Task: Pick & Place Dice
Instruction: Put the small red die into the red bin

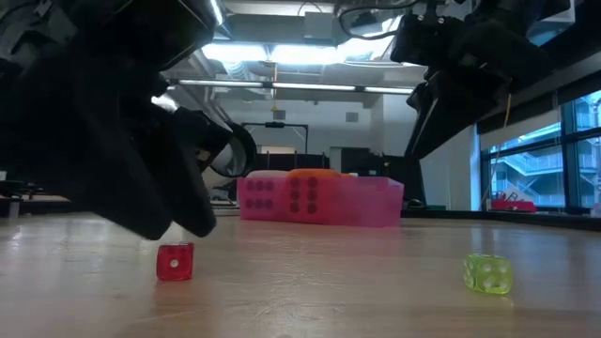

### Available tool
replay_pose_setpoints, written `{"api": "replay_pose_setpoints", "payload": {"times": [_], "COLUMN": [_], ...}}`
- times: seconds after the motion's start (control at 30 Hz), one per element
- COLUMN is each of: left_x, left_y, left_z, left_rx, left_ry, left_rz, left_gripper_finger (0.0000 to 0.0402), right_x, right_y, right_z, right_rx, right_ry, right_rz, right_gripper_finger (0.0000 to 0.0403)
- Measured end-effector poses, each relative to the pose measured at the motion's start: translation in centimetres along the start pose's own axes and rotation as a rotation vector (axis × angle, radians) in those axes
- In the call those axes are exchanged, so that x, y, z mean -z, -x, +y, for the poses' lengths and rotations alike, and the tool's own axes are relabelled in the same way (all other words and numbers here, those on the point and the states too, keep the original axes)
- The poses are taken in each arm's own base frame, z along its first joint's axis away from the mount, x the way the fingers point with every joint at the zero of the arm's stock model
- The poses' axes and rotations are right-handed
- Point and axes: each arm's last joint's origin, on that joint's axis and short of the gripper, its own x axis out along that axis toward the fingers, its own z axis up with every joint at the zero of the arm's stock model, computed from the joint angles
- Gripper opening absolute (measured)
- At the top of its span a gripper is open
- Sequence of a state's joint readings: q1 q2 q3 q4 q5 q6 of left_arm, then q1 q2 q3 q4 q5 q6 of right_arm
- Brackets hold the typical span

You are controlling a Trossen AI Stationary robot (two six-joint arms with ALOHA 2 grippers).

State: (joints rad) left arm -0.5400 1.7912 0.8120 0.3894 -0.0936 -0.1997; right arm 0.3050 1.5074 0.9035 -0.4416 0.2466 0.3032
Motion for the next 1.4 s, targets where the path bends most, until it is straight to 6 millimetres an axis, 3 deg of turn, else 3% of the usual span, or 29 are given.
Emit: {"api": "replay_pose_setpoints", "payload": {"times": [1.0,1.4], "left_x": [1.0,1.1], "left_y": [-1.2,-1.2], "left_z": [0.7,0.7], "left_rx": [0.022,0.016], "left_ry": [0.034,0.022], "left_rz": [0.034,0.035], "left_gripper_finger": [0.0133,0.0085], "right_x": [0.0,0.0], "right_y": [0.0,0.0], "right_z": [0.0,0.0], "right_rx": [0.000,0.000], "right_ry": [-0.003,-0.003], "right_rz": [0.000,0.000], "right_gripper_finger": [0.0160,0.0160]}}
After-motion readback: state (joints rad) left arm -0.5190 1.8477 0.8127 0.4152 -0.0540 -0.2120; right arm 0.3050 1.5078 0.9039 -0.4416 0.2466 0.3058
